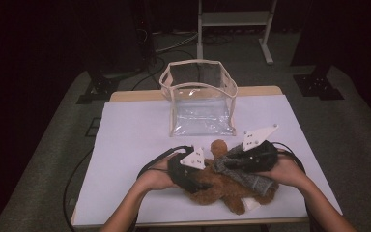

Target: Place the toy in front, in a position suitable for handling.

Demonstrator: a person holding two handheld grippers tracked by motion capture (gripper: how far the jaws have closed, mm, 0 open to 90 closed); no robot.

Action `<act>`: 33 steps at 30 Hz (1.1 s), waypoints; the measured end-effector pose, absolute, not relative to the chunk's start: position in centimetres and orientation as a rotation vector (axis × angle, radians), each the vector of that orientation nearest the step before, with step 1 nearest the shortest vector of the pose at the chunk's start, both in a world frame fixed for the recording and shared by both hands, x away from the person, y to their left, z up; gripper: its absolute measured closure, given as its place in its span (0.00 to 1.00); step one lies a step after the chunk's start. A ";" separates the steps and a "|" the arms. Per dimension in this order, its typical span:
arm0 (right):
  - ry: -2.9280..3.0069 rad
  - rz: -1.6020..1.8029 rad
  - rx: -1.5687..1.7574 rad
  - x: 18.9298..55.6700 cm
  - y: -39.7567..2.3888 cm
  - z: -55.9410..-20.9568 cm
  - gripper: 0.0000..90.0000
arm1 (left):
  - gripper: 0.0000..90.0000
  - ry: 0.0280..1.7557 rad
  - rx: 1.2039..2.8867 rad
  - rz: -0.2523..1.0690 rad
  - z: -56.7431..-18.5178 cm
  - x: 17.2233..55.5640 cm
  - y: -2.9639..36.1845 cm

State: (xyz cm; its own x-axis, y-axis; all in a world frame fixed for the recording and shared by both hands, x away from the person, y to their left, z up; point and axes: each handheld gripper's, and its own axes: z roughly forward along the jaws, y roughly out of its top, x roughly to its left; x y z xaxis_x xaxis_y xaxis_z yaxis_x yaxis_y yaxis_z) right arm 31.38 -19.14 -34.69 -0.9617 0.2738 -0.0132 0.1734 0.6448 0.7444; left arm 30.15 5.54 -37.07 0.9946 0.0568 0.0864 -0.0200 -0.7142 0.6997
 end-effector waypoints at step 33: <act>2.686 1.311 0.512 31.6 -23.8 -35.0 0.82 | 0.38 0.085 2.322 0.106 -37.5 30.9 6.7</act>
